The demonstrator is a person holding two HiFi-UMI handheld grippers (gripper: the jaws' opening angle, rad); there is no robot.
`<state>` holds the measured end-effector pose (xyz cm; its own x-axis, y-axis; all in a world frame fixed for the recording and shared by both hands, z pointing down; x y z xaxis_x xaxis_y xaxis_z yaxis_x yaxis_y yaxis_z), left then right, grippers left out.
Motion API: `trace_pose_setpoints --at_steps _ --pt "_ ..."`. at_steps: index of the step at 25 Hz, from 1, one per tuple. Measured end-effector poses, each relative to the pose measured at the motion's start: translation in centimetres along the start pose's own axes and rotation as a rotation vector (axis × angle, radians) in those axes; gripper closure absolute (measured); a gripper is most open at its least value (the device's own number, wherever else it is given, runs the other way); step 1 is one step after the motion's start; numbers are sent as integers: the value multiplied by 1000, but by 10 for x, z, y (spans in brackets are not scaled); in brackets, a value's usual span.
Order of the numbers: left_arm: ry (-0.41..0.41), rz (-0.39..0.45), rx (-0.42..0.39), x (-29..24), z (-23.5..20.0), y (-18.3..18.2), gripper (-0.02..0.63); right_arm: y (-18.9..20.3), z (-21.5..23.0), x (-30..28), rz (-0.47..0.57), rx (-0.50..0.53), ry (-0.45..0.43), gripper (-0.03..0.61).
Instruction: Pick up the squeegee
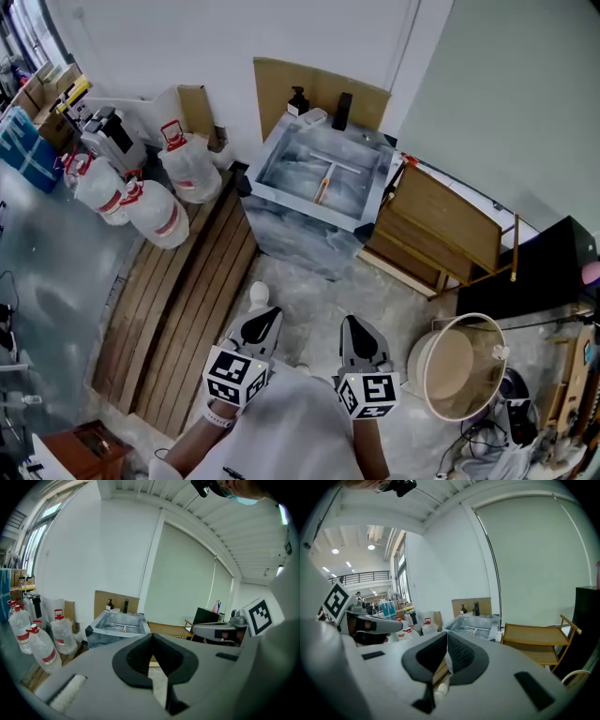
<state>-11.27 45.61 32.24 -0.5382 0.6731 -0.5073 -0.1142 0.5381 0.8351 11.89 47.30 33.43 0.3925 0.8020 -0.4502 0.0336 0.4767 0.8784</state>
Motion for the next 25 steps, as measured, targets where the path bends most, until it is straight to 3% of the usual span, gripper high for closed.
trace_pose_setpoints --at_steps 3,8,16,25 --pt "18 1 5 -25 -35 -19 609 -18 1 -36 -3 -38 -12 572" --pt "69 12 -9 -69 -102 -81 609 -72 -3 -114 22 41 65 572" --pt "136 3 -59 -132 -216 -163 609 -145 -10 -242 18 10 109 572" --pt "98 -21 -26 -180 -292 -195 609 -191 10 -323 12 -3 124 572"
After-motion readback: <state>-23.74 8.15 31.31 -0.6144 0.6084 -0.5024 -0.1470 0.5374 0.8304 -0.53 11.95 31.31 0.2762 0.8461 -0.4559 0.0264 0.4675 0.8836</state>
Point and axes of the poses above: the fingertips, and each gripper's own axes: x backward along the fingers, z to its right, y out of its underside, the point moved 10 cm from there along x, backward along the fingers, and after that the axes turned 8 degrees about -z, right-handed, at the moved point
